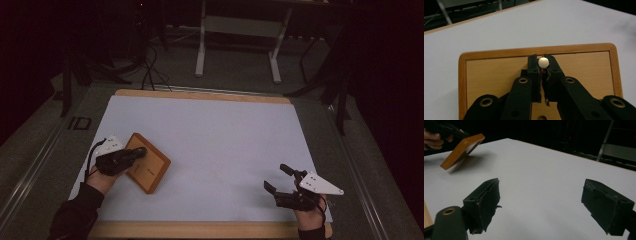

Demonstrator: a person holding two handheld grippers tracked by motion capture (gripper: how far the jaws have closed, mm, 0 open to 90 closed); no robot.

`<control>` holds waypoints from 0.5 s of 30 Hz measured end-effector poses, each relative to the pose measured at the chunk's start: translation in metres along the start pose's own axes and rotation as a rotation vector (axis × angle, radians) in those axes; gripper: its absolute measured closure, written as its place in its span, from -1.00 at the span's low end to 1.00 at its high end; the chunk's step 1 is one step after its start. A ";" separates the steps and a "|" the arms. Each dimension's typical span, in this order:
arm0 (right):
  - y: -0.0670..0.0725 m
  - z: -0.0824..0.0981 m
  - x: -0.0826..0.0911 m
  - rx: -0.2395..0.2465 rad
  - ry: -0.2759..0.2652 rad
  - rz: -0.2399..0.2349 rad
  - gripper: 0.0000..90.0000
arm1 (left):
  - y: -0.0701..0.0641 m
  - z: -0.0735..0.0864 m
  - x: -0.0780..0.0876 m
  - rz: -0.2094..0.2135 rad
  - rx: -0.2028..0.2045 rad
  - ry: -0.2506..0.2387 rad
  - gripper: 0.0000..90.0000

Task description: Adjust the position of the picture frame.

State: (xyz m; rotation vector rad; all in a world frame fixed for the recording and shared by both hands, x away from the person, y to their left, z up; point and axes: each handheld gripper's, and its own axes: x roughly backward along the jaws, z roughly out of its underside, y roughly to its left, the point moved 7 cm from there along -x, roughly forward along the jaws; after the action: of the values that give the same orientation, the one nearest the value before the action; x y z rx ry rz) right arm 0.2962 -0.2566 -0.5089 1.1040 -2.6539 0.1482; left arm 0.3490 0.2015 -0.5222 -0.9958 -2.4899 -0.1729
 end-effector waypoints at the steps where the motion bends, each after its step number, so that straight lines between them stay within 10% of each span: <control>1: 0.000 0.000 0.000 0.000 0.000 0.000 -0.67 | 0.000 0.000 0.000 0.000 0.000 0.000 0.89; 15: 0.000 -0.002 0.002 -0.002 -0.010 -0.005 -0.67 | -0.027 -0.043 -0.026 0.049 -0.060 -0.004 0.89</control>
State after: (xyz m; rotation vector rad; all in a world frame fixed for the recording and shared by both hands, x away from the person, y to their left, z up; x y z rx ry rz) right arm 0.2957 -0.2576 -0.5069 1.1133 -2.6592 0.1390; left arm 0.3629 0.1542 -0.4947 -1.0812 -2.4746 -0.2314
